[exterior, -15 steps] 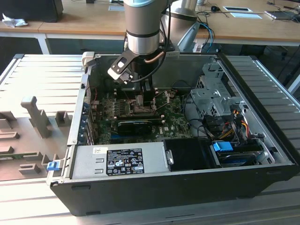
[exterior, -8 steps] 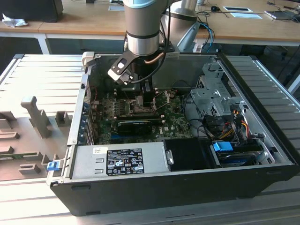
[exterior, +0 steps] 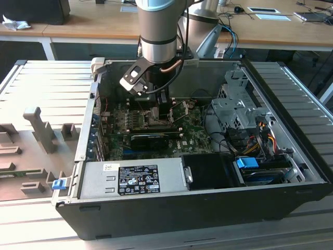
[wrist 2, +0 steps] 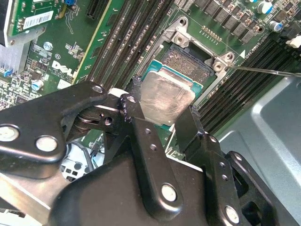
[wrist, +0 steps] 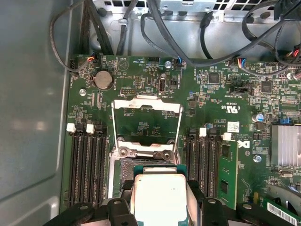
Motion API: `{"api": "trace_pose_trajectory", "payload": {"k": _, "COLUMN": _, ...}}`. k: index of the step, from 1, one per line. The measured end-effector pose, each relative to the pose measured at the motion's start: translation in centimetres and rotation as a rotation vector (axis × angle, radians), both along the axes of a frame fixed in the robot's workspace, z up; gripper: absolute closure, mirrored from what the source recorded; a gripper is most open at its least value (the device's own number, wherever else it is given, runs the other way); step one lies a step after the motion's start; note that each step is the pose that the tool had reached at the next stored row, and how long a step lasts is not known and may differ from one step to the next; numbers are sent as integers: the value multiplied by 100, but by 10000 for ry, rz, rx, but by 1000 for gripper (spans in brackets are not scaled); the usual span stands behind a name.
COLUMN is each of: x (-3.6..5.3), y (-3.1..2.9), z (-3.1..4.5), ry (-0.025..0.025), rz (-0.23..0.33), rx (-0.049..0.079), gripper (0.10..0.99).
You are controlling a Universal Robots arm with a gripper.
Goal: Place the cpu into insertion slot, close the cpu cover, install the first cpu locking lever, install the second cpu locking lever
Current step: 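Place the cpu into insertion slot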
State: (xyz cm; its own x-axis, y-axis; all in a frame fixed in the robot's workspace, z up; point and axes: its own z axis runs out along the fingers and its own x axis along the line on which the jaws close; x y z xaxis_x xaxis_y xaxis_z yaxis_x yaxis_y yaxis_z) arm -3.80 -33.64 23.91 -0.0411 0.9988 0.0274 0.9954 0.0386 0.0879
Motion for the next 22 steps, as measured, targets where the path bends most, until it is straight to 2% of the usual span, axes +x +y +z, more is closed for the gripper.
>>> {"api": "trace_pose_trajectory", "payload": {"k": 11, "x": 0, "y": 5, "z": -45, "ry": -1, "rz": -1, "rx": 1, "gripper": 557}}
{"api": "trace_pose_trajectory", "payload": {"k": 18, "x": -1, "y": 43, "z": -62, "ry": 0, "rz": -58, "rx": 1, "gripper": 557}}
{"api": "trace_pose_trajectory", "payload": {"k": 22, "x": -3, "y": 91, "z": -82, "ry": -1, "rz": -208, "rx": 1, "gripper": 557}}
